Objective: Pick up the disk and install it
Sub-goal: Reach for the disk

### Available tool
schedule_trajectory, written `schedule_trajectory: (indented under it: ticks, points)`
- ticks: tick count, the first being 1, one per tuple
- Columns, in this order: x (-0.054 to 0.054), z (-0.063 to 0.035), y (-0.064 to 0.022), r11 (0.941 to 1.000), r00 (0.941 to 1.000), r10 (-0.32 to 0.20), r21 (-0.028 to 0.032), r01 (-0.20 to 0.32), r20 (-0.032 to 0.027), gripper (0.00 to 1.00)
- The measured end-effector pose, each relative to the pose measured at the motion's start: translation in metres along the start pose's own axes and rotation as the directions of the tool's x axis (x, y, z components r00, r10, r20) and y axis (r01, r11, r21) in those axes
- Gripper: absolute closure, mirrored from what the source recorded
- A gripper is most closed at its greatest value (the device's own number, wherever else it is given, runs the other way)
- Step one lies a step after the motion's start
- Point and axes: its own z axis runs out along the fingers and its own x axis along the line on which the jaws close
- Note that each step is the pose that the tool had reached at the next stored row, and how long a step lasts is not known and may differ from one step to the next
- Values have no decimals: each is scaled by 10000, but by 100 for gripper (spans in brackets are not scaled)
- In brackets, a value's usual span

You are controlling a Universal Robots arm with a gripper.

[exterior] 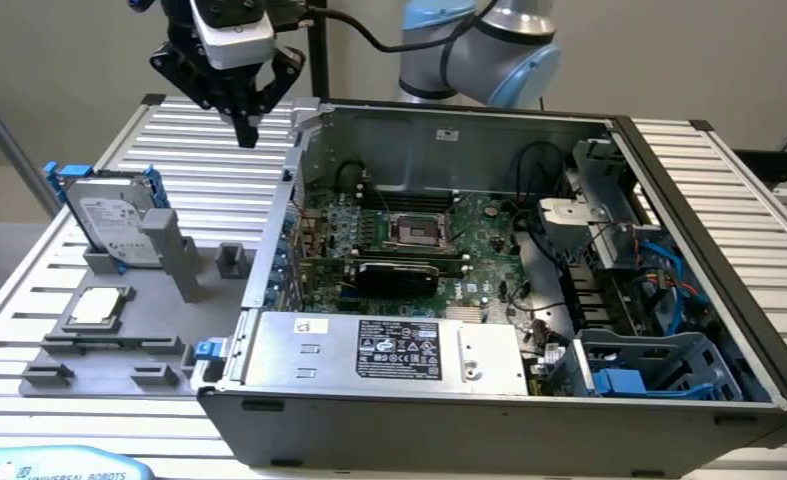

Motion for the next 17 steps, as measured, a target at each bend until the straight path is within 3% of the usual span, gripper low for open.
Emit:
schedule_trajectory:
  ticks: [17]
  points:
    - [797,40,-58,10000,10000,1,0,-1,-1,89]
